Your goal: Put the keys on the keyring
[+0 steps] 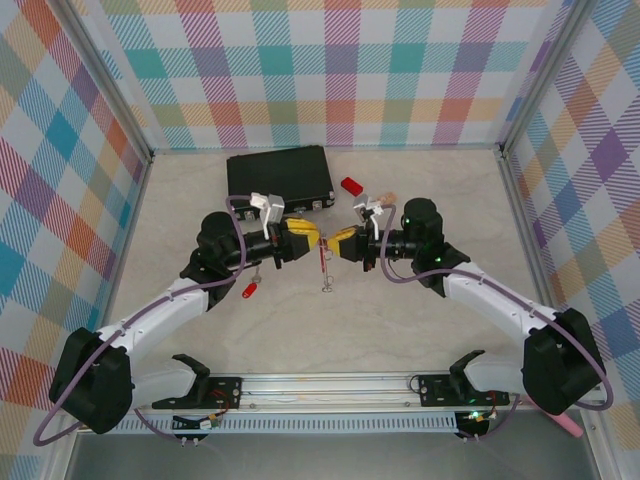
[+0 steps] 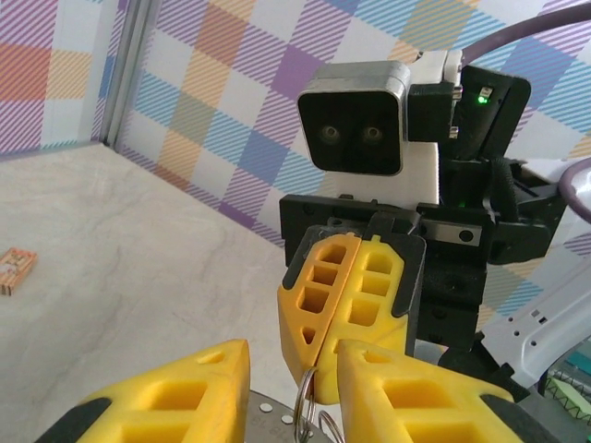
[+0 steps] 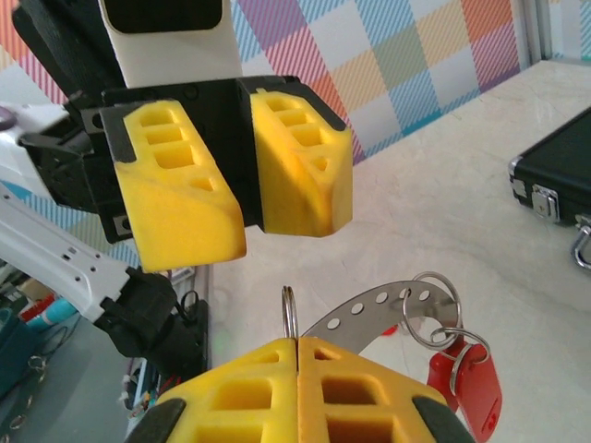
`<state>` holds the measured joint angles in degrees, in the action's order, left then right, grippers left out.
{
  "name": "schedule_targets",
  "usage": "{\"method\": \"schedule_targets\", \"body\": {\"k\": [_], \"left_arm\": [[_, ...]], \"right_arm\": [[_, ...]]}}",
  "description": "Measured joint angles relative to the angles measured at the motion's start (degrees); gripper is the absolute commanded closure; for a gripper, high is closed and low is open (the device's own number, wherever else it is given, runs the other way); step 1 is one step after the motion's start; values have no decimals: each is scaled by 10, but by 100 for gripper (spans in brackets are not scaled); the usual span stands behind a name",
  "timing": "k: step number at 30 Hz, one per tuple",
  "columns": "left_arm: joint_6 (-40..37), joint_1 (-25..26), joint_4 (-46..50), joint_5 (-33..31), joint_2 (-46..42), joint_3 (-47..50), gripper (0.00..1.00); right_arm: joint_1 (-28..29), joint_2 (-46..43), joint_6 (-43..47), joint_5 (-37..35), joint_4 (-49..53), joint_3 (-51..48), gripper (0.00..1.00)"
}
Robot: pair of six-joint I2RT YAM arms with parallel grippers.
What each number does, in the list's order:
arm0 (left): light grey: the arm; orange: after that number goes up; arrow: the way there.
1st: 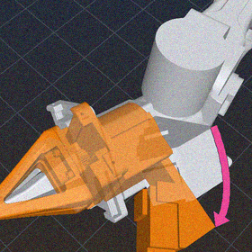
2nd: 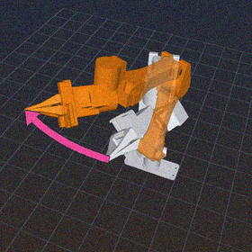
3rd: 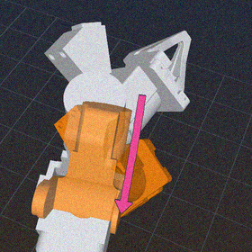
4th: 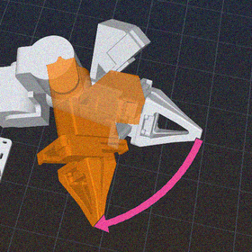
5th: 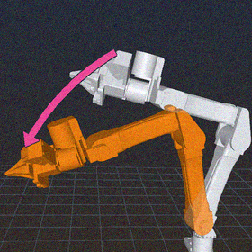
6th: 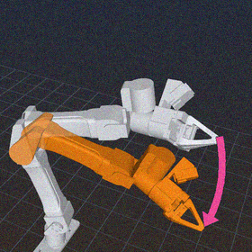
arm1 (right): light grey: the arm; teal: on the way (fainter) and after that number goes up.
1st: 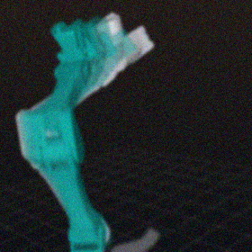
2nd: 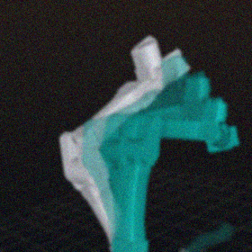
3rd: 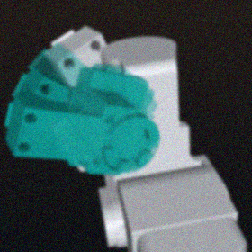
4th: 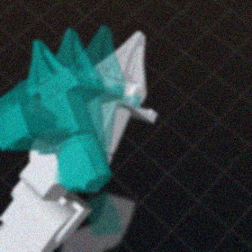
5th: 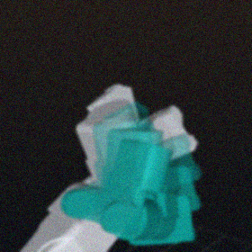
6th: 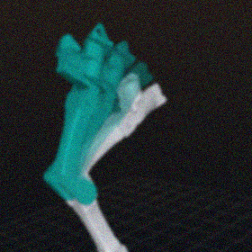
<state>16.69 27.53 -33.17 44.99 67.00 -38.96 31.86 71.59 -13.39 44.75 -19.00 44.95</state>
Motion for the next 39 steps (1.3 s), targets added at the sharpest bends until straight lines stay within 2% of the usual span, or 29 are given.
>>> {"method": "schedule_targets", "body": {"k": [14, 17, 21, 29, 32, 38, 39], "left_arm": [[-47, 6, 80, 17, 22, -13, 73], [-52, 6, 85, 20, 26, -14, 76], [-58, 9, 92, 25, 30, -15, 86], [-54, 16, 88, 36, 30, -17, 90], [-44, 17, 77, 42, 31, -17, 100], [-32, 18, 64, 45, 32, -17, 100], [-30, 18, 62, 45, 32, -17, 100]], "right_arm": [[0, 0, 23, -8, 37, 5, 100], [0, 0, 23, -8, 37, 5, 100], [0, 0, 23, -8, 37, 5, 100], [0, 0, 23, -7, 37, 5, 100], [-1, 0, 23, -9, 37, 5, 100], [-2, 0, 22, -12, 36, 5, 100], [-2, -1, 21, -14, 36, 5, 94]]}}
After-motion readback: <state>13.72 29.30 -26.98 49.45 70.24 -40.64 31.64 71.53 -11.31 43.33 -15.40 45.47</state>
